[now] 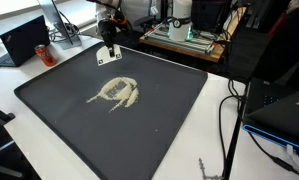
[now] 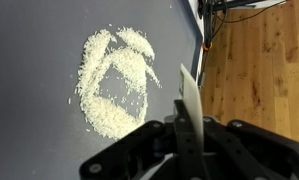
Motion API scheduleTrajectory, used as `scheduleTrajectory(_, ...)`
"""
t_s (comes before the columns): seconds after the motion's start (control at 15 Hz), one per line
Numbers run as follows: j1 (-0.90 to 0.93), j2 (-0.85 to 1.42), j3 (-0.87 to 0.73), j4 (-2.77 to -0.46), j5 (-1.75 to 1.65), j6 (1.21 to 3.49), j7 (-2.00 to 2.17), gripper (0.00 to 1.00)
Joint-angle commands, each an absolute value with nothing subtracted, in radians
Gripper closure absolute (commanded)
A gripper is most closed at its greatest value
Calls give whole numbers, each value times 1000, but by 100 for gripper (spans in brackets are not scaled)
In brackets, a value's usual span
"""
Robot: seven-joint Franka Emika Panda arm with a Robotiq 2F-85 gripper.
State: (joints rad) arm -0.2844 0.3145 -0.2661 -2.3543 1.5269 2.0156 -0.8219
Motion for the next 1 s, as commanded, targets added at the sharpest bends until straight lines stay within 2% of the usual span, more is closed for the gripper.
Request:
scheduleTrajectory(0.0, -283, 248, -275, -2403, 1554, 1997, -832, 99)
scheduleTrajectory(0.93, -171, 102, -226, -2394, 1316, 2348, -879, 99)
